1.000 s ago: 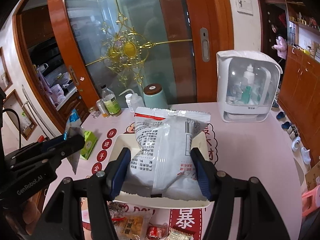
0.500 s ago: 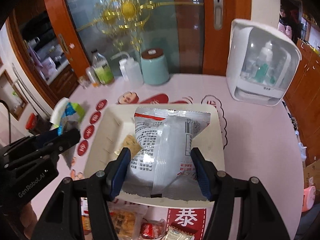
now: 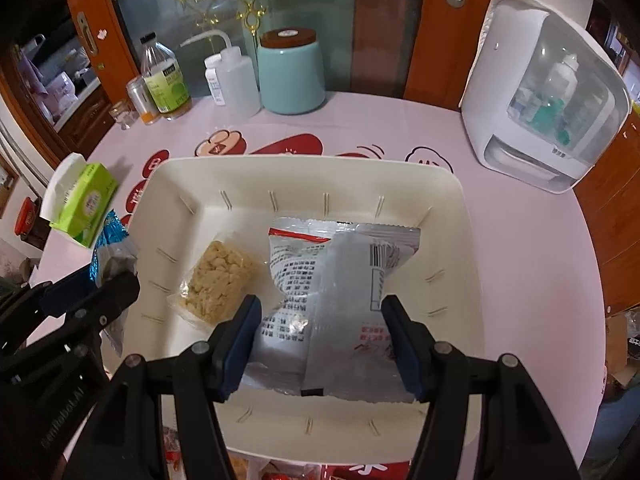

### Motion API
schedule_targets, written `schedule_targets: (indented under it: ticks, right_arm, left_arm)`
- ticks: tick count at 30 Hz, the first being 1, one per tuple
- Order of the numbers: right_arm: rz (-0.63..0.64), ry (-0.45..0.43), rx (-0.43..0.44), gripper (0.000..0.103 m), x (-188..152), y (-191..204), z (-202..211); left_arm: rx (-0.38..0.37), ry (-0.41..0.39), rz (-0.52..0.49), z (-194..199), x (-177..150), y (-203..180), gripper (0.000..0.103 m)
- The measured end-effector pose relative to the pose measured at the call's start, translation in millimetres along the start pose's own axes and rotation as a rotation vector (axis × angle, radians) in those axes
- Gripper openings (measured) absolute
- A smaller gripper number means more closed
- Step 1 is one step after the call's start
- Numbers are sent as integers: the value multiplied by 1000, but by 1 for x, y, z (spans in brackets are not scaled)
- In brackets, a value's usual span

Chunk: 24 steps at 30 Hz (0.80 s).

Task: Organize snacks
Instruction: 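Open the left gripper over the tray while the right releases the white bag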

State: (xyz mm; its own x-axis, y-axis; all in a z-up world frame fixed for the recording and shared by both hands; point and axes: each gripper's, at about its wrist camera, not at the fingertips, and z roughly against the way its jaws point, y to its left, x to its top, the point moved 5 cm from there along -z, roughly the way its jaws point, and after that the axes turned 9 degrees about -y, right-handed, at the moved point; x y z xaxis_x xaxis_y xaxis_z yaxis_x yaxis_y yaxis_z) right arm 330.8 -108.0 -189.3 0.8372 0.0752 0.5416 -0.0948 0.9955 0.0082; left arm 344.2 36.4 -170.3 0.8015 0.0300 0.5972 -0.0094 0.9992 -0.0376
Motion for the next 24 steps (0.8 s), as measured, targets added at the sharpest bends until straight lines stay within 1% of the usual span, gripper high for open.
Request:
schedule_targets:
  ticks: [1, 2, 3, 5, 6, 8, 9, 11, 17, 24]
  right_arm:
    - [-7, 17, 1, 64, -2, 0, -4]
    - [-18, 35, -1, 64, -5, 0, -8]
    - [-19, 43, -6, 65, -6, 0, -11]
    - [-20, 61, -19, 65, -10, -2, -16]
    - [-30, 75, -18, 65, -11, -4, -18]
    - [-53, 93, -7, 66, -14, -7, -21]
    - [-61, 96, -8, 67, -15, -8, -22]
    - [-60, 94, -20, 74, -16, -9, -22]
    - [-54, 104, -31, 74, -18, -7, -23]
    - [-52, 115, -19, 74, -20, -5, -18]
  left_arm:
    - [3, 6, 3, -3, -1, 1, 34]
    - [5, 10, 7, -4, -1, 2, 43]
    - [3, 14, 10, -6, -2, 3, 57]
    - [21, 8, 10, -7, -3, 5, 70]
    - [30, 8, 8, -7, -4, 7, 76]
    - [31, 22, 7, -10, -7, 9, 82]
    - [24, 32, 9, -12, -8, 9, 82]
    - [25, 48, 13, -14, -11, 11, 82]
    - [40, 75, -6, -17, -19, 12, 82]
    - [50, 74, -17, -9, -20, 12, 82]
